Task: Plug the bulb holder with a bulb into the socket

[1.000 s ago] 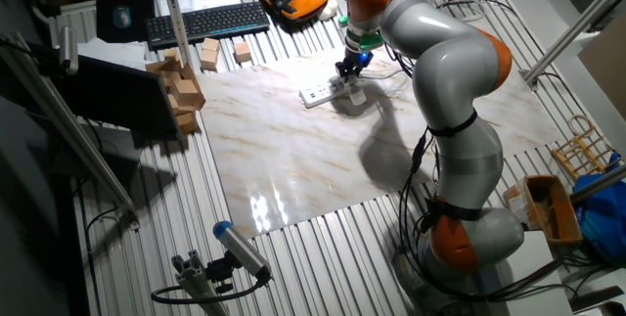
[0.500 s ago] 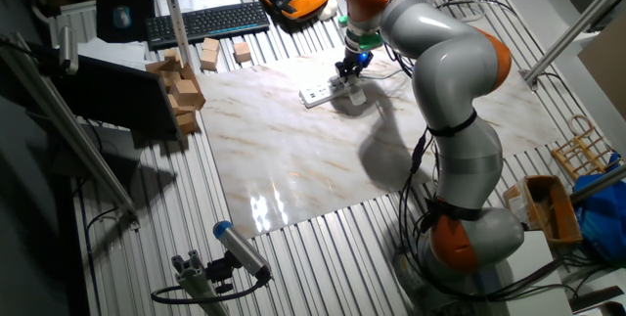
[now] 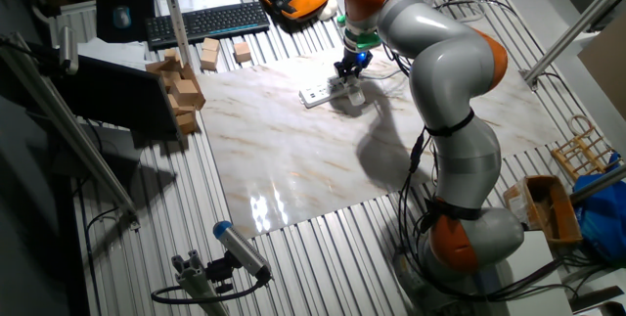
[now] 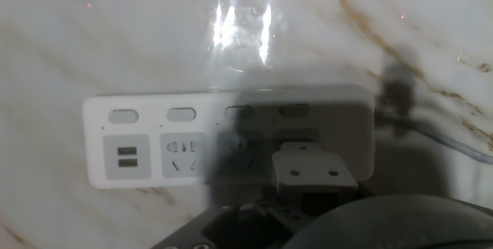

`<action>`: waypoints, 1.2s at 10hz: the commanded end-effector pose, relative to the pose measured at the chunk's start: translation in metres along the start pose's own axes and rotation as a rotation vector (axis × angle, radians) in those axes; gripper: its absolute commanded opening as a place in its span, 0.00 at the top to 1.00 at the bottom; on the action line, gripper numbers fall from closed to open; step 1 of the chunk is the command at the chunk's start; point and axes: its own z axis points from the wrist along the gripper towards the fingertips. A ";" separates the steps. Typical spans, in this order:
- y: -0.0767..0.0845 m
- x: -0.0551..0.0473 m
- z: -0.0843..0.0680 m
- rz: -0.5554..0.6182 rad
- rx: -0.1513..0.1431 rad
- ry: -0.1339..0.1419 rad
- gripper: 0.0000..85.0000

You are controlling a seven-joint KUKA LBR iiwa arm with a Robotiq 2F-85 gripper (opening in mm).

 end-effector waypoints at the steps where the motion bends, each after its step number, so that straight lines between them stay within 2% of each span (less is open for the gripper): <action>1: 0.001 -0.001 0.002 0.001 0.000 0.001 1.00; 9: 0.003 -0.013 0.011 -0.001 -0.008 0.000 1.00; 12: 0.004 -0.014 0.010 0.016 -0.009 0.008 1.00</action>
